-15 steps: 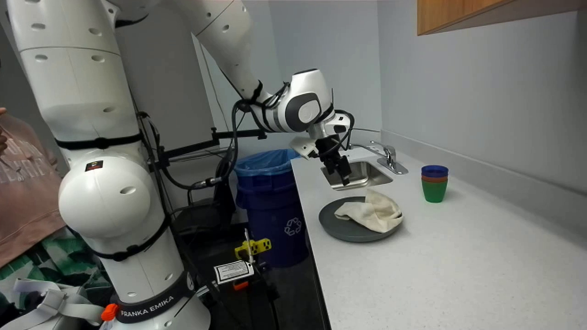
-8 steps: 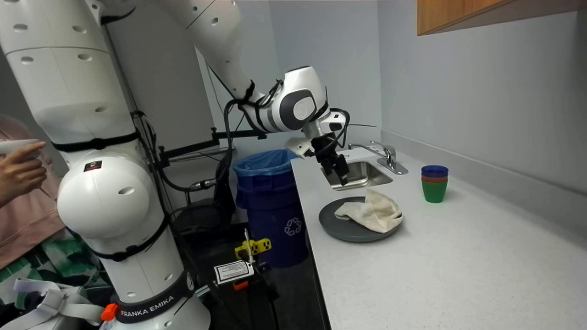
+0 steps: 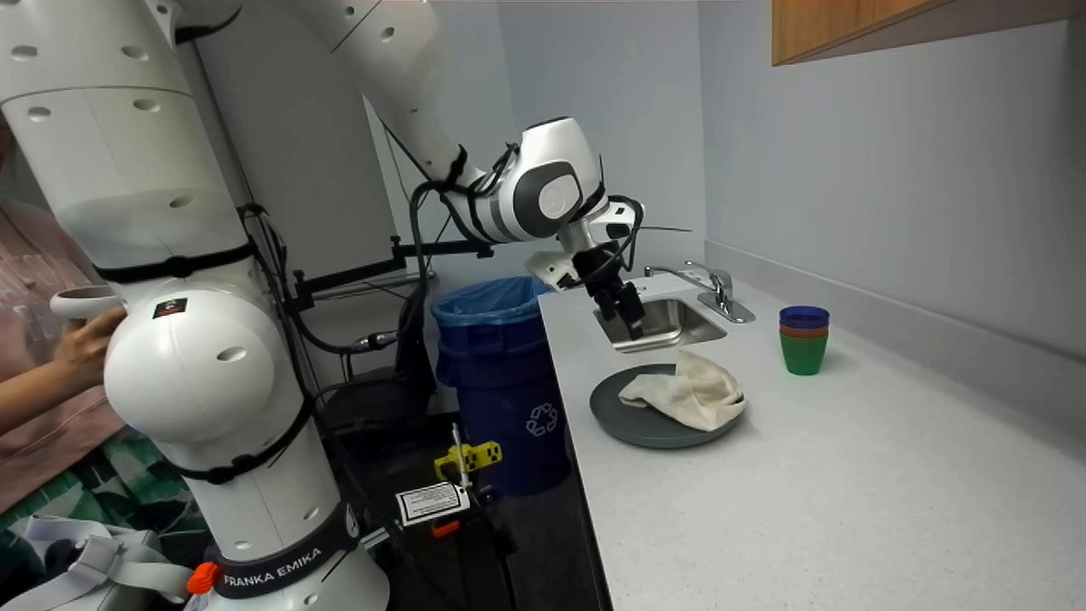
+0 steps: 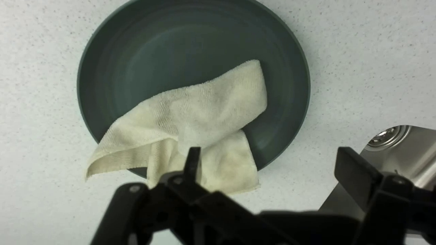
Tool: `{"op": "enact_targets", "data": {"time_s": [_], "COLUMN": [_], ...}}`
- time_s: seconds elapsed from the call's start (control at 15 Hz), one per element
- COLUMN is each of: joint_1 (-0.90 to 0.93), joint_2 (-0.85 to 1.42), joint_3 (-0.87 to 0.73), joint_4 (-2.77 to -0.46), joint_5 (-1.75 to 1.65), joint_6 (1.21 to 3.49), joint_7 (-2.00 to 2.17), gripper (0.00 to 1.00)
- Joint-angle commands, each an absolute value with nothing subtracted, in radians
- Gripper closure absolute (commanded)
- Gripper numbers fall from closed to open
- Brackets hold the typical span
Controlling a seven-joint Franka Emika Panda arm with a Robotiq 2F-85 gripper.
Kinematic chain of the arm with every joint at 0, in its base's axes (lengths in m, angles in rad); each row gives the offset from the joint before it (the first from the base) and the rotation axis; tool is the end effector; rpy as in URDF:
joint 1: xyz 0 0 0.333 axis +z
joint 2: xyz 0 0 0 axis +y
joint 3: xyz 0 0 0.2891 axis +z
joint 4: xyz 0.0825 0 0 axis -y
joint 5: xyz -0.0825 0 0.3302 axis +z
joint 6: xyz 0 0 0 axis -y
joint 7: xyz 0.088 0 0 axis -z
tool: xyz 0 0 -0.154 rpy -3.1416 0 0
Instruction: Use the white towel to wipe the plate
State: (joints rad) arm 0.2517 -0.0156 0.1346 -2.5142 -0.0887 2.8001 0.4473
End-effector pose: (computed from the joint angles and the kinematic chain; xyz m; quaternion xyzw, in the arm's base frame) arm 0.4359 0.1802 0.2875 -0.9884 -0.0091 -0.1460 0.0406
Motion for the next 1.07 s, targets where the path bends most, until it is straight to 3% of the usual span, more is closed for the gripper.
{"op": "enact_targets", "data": {"time_s": [0.0, 0.4, 1.0], "joint_1": [0.227, 0.225, 0.271], "joint_2": [-0.017, -0.002, 0.222], "joint_3": [0.16, 0.161, 0.043], "joint_4": [-2.515, -2.513, -2.394], "joint_5": [-0.082, -0.091, -0.556], "joint_6": [2.801, 2.814, 2.851], "joint_7": [0.441, 0.453, 0.847], "gripper": [0.0, 0.0, 0.0]}}
